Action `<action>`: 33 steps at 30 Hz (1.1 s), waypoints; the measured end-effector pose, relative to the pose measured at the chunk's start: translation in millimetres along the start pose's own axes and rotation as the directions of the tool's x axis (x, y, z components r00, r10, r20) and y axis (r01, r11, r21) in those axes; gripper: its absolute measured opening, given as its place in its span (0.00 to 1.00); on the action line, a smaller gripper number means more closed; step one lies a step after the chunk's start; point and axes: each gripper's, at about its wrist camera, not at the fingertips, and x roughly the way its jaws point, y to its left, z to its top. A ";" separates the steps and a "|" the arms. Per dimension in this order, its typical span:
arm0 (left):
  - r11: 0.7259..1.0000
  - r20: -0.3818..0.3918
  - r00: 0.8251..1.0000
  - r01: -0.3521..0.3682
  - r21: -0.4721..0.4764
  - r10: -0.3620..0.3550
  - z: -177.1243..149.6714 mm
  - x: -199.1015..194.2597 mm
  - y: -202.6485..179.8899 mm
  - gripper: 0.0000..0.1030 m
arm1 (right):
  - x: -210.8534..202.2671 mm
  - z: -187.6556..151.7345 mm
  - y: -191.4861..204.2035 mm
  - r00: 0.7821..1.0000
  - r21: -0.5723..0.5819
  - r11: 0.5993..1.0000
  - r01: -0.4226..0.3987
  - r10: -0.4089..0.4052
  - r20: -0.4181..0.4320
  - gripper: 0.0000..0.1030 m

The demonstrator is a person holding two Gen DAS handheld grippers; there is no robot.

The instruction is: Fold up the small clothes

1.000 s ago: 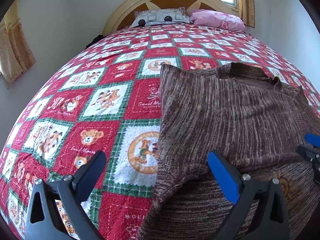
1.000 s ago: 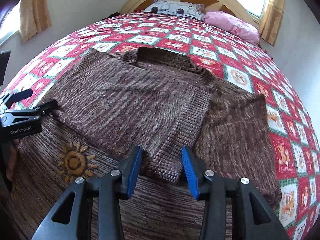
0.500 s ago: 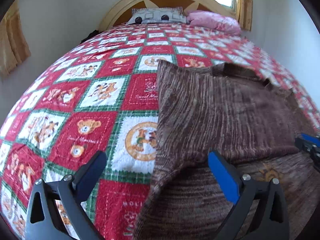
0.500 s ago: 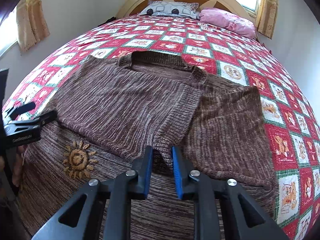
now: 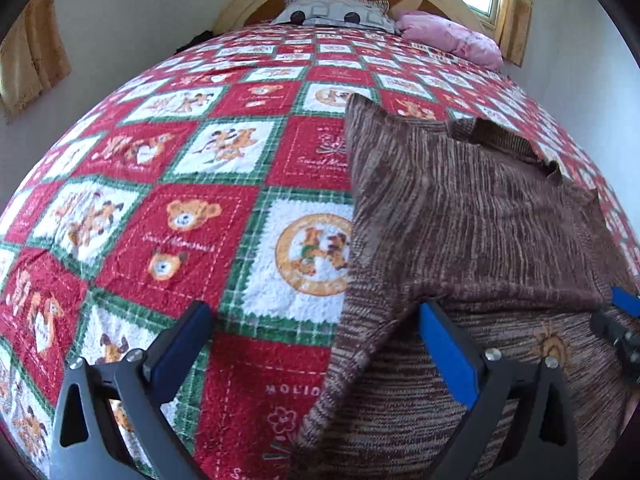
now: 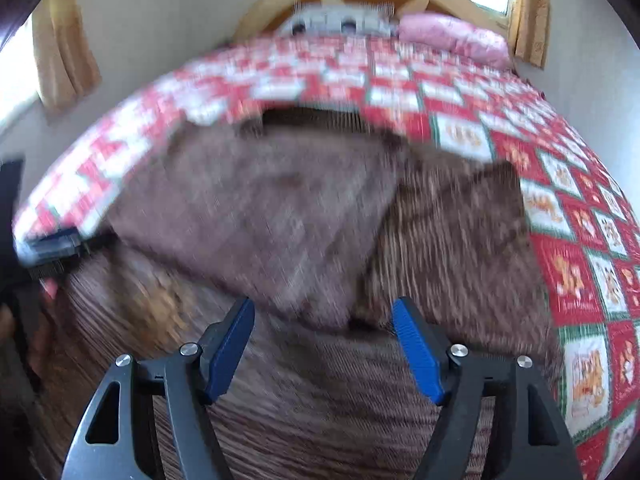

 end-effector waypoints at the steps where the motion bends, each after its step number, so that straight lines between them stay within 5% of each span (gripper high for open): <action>1: 1.000 0.001 1.000 -0.011 0.008 0.011 -0.7 -0.5 -1.8 1.00 | -1.5 -1.4 2.8 1.000 -0.021 1.000 0.010 -0.009 0.009 0.70; 7: 1.000 0.015 1.000 -0.013 0.001 0.013 -8.9 -11.0 2.2 1.00 | -12.7 -7.2 -8.1 0.998 0.057 0.997 -0.051 0.050 0.025 0.70; 17: 0.998 0.095 0.995 -0.020 0.054 0.015 -15.5 -38.8 -5.1 1.00 | -29.9 -29.8 -27.5 0.999 0.063 0.997 0.034 -0.035 0.015 0.70; 25: 0.988 0.123 0.992 0.010 0.155 -0.030 -38.7 -66.0 -31.2 1.00 | -48.6 -52.8 -33.6 0.999 0.084 0.996 0.043 -0.045 0.028 0.70; 33: 0.987 0.116 0.992 0.032 0.160 -0.051 -57.9 -84.7 -36.5 1.00 | -65.7 -75.5 -20.5 0.998 0.076 0.996 0.036 -0.040 0.052 0.70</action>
